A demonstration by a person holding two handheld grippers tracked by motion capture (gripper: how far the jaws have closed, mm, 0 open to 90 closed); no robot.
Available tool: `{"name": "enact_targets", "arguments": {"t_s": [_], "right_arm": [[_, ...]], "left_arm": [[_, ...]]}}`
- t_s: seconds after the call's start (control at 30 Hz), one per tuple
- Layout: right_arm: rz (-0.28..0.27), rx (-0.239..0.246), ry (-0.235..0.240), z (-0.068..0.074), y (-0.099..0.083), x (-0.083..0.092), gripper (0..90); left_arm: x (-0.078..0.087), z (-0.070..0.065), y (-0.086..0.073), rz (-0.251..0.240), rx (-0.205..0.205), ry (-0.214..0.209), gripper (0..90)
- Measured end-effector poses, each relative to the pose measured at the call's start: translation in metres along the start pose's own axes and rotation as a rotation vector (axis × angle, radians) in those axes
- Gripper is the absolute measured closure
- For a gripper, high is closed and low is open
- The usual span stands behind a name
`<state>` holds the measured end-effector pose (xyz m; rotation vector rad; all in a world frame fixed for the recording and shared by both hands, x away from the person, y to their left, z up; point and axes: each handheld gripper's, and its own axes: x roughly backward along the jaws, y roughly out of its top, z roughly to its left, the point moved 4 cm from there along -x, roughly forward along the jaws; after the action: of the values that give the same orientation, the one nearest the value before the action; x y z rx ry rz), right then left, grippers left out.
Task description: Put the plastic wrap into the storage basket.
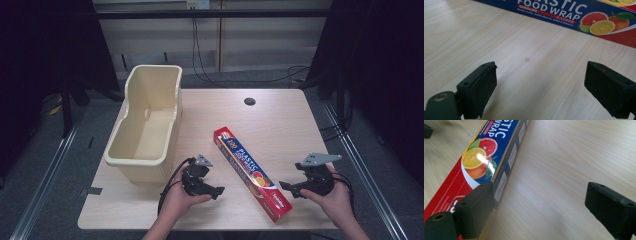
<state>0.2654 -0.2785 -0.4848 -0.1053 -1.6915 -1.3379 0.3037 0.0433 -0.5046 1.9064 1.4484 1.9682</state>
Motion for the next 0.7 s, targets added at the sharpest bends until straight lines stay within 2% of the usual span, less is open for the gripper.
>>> {"name": "enact_targets", "arguments": {"t_s": [0.1,0.13,0.27,0.43,0.47,0.7], "right_arm": [[-0.001,-0.010,0.001,0.000,0.001,-0.002,8.6],[0.000,-0.031,-0.008,0.000,0.003,-0.002,7.8],[0.013,-0.059,-0.025,0.007,0.011,-0.005,6.3],[0.024,-0.053,-0.006,0.023,0.023,-0.013,6.8],[0.024,-0.053,-0.006,0.023,0.023,-0.013,6.8],[0.031,-0.061,0.016,0.037,0.035,-0.026,6.0]], "left_arm": [[0.000,0.000,-0.001,-0.009,0.014,0.010,10.6],[0.001,0.001,-0.001,-0.003,0.012,0.009,10.6],[0.001,0.002,-0.002,-0.012,0.017,0.012,10.5],[0.001,0.003,-0.003,-0.004,0.013,0.017,9.9],[0.002,0.003,-0.003,-0.003,0.015,0.031,9.9],[0.002,0.005,-0.005,-0.002,0.016,0.017,9.8]]}}
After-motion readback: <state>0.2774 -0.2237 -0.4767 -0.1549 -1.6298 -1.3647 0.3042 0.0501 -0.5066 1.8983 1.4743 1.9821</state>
